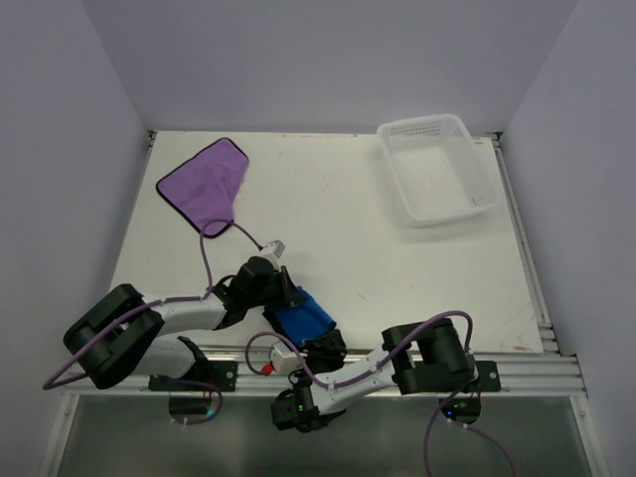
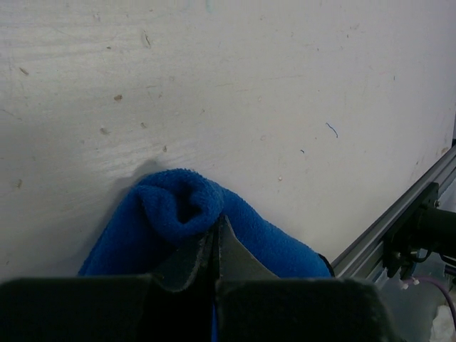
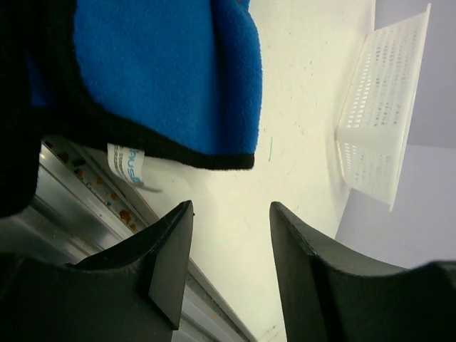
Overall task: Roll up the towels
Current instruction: Roll the towel
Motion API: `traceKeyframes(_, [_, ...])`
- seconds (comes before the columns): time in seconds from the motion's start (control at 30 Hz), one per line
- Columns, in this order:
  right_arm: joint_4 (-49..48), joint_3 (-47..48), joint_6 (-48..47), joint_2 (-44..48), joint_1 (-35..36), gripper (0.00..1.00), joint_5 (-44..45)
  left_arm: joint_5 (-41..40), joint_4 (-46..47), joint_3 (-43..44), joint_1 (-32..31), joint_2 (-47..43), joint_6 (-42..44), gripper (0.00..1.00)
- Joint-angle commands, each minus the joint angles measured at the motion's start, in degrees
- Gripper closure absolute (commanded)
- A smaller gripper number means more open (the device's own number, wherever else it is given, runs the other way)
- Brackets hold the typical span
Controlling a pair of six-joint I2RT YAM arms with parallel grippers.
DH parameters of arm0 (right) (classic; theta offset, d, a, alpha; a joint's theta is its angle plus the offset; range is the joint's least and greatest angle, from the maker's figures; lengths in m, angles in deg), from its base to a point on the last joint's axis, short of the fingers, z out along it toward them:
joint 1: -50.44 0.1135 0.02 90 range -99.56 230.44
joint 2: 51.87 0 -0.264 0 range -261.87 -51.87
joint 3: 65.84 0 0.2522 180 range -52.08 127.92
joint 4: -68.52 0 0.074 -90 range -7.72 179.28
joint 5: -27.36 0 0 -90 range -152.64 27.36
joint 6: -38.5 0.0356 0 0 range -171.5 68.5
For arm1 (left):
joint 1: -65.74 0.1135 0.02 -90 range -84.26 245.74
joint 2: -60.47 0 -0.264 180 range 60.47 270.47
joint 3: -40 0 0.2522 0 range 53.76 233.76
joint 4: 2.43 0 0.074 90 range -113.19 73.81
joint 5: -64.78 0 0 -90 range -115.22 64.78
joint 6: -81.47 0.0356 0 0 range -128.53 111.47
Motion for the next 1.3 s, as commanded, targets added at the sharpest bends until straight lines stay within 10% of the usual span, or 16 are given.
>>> traceKeyframes(0.0, [3.66, -1.23, 7.03, 5.91, 1.87, 0.50, 0.46, -3.77, -3.38, 0.61, 0.60, -0.33, 2.24, 1.00])
traceKeyframes(0.27, [-7.65, -10.80, 6.70, 29.80, 2.14, 0.73, -6.03, -4.56, -3.65, -0.09, 0.60, -1.83, 1.80, 1.00])
traceKeyframes(0.43, [-22.04, -20.82, 3.45, 48.42, -6.28, 1.00, -14.02, -4.65, -3.56, -0.35, 0.60, -2.18, 1.89, 1.00])
traceKeyframes(0.53, [-30.83, -25.48, 1.25, 54.50, -13.14, 1.00, -21.67, -4.39, -2.94, -0.53, 0.60, -2.18, 1.80, 1.00])
traceKeyframes(1.27, [-53.90, -25.84, 5.19, 38.53, -38.55, 1.00, -50.25, -3.59, -0.05, -2.37, 0.51, -2.79, 1.36, 1.00])
